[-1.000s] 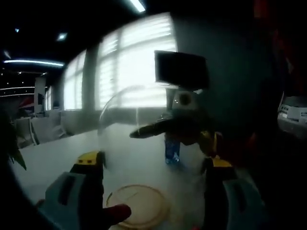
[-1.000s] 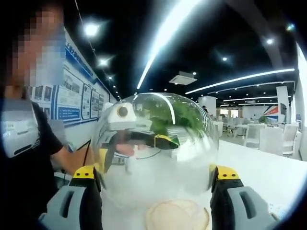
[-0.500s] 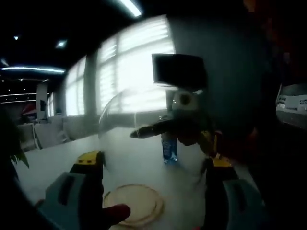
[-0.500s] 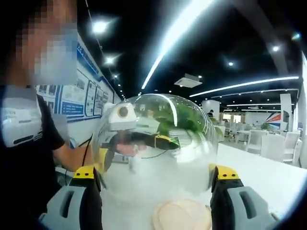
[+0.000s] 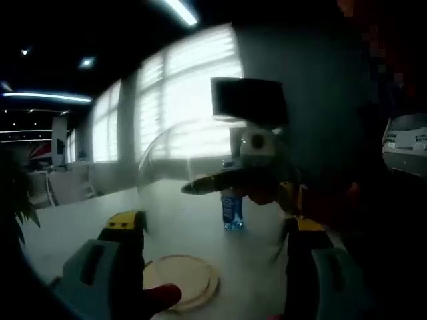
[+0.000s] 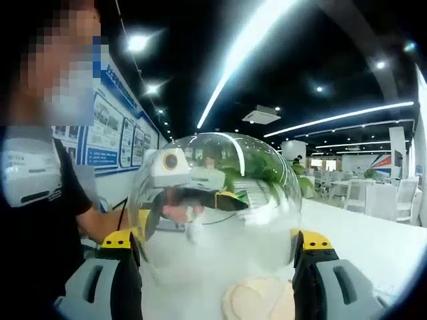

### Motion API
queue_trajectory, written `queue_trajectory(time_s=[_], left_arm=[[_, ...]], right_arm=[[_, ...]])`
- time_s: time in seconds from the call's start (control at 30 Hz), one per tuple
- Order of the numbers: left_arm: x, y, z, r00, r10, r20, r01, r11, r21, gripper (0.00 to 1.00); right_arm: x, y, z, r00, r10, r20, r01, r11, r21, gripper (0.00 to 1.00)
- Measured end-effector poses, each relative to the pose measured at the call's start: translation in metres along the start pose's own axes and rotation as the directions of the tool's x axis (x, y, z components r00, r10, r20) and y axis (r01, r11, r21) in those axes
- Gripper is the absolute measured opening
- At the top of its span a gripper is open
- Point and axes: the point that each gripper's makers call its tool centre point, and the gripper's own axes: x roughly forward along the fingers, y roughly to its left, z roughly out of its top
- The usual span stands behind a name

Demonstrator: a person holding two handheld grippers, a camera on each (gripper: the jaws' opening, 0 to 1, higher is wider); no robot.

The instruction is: Open the cover put in the Mizone put the cover back on

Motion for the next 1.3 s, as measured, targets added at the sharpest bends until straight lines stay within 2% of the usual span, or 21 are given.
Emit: queue_trajectory(time_s=[0.6,0.87,0.97,1.1,1.3], left_arm=[[-0.005,-0.023,0.001,1.0,0.001,0.012,-0.001,1.0,0.003,0.77],[-0.004,-0.022,0.003,1.0,0.009,0.021,-0.008,1.0,-0.013,0.78],[-0.004,-0.02,0.003,0.999,0.025,0.021,-0.025,1.0,-0.019,0.78],[-0.003,-0.02,0.002,0.999,0.025,0.028,-0.025,1.0,-0.002,0.78],[-0.005,-0.02,0.003,0.998,0.032,0.051,-0.033,0.999,0.006,0.77]], right_arm=[[-0.012,0.022,0.001,0.999,-0.015,0.045,0.014,1.0,0.023,0.89],[-0.012,0.021,0.002,0.999,-0.028,0.041,0.027,0.999,0.022,0.89],[-0.018,0.02,0.006,0.997,-0.044,0.055,0.044,0.999,0.006,0.86],[-0.019,0.019,0.006,0.996,-0.06,0.06,0.059,0.998,0.011,0.86],[-0.02,0.019,0.007,0.991,-0.089,0.1,0.088,0.996,0.017,0.85]])
